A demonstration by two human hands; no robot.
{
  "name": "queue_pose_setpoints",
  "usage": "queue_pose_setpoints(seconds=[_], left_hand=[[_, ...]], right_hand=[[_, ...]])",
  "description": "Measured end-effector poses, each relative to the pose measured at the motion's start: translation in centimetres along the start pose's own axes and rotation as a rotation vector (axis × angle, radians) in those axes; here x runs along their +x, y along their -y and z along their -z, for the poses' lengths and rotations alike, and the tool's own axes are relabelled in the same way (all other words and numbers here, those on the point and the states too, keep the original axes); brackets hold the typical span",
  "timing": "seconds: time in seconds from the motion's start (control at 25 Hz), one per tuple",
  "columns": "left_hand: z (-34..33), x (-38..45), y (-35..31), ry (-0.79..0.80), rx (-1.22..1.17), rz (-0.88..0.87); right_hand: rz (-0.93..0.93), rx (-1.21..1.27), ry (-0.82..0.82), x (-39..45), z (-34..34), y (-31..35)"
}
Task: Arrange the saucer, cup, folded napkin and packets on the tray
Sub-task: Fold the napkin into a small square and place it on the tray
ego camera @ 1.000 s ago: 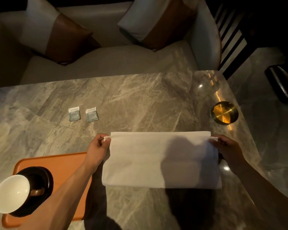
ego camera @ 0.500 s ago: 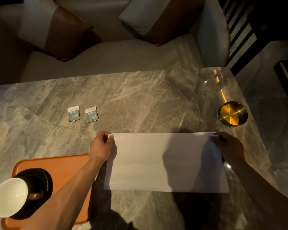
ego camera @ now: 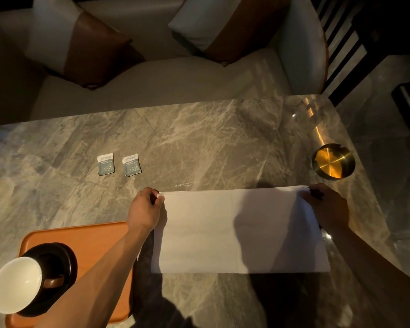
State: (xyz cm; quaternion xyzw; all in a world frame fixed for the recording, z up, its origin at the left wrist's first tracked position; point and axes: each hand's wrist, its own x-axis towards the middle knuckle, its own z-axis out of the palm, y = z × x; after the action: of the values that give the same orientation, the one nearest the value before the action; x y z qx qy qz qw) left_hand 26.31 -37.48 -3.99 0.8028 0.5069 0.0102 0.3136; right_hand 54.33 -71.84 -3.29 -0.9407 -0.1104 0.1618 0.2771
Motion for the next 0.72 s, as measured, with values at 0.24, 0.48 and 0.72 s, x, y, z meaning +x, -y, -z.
queue_pose_setpoints(seconds=[0.24, 0.48, 0.72], left_hand=[[0.5, -0.5, -0.3, -0.013, 0.109, -0.039], [0.6, -2.5, -0.5, -0.027, 0.111, 0.023], [-0.5, -7.2, 0.9, 0.000, 0.024, 0.052]], right_hand=[[-0.003, -0.052, -0.034, 0.8, -0.3, 0.3], [-0.026, 0.007, -0.154, 0.5, -0.8, 0.5], [0.124, -0.276, -0.127, -4.4, -0.6, -1.4]])
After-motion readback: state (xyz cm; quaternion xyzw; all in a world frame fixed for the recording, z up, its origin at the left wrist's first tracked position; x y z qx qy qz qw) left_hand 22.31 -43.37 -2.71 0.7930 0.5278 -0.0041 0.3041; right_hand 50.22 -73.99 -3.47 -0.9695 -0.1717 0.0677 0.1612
